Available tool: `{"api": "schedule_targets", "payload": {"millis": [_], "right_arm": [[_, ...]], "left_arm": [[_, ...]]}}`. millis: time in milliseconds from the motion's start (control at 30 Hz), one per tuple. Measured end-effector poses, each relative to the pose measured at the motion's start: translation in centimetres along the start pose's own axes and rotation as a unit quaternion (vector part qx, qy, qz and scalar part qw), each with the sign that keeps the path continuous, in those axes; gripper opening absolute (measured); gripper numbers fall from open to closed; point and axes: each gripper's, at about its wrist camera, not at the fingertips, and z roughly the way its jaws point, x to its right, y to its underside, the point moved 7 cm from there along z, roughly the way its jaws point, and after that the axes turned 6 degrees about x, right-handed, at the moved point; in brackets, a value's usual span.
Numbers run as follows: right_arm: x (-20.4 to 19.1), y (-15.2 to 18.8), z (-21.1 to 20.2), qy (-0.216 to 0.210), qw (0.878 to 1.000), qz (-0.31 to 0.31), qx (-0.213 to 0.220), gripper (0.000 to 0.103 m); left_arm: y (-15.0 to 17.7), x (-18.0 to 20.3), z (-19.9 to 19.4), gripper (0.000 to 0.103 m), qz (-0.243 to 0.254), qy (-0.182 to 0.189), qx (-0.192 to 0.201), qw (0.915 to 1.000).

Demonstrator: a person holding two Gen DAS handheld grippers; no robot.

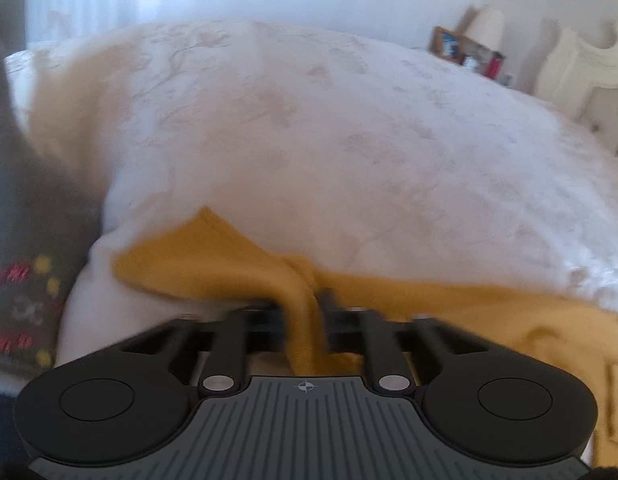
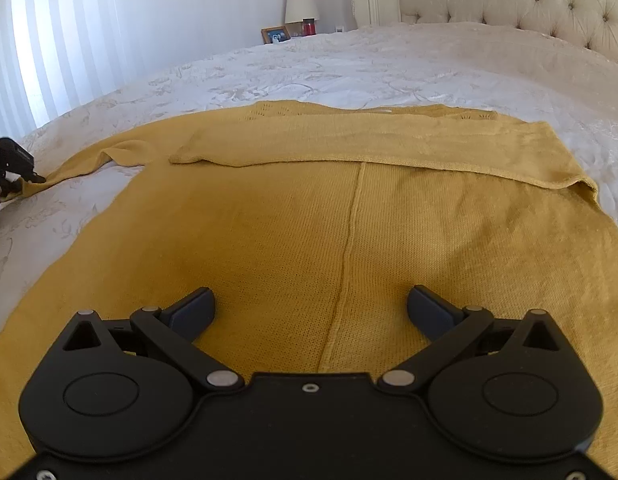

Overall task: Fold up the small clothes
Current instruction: 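Grasp the other sleeve cuff with the left gripper and lift it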

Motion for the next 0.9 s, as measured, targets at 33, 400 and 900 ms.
{"api": "schedule_targets", "payload": {"millis": [33,400,900], "right_arm": [[0.0,0.0,0.0,0.000,1.000,0.001,0.001,0.103],[0.4,0.0,-0.2,-0.012,1.000,0.017,0.011,0.103],[1.0,-0.2,-0.4,-0.037,0.998,0.051,0.026,0.103]], "left_arm": [[-0.5,0.3,-0.5,0.008,0.003,0.001,0.008,1.0000],[-5.8,14.9,-10.0,0.008,0.098,0.119,0.115,0.9814],[8.2,43.2,-13.3,0.009,0.262,0.311,0.062,0.9114]]}}
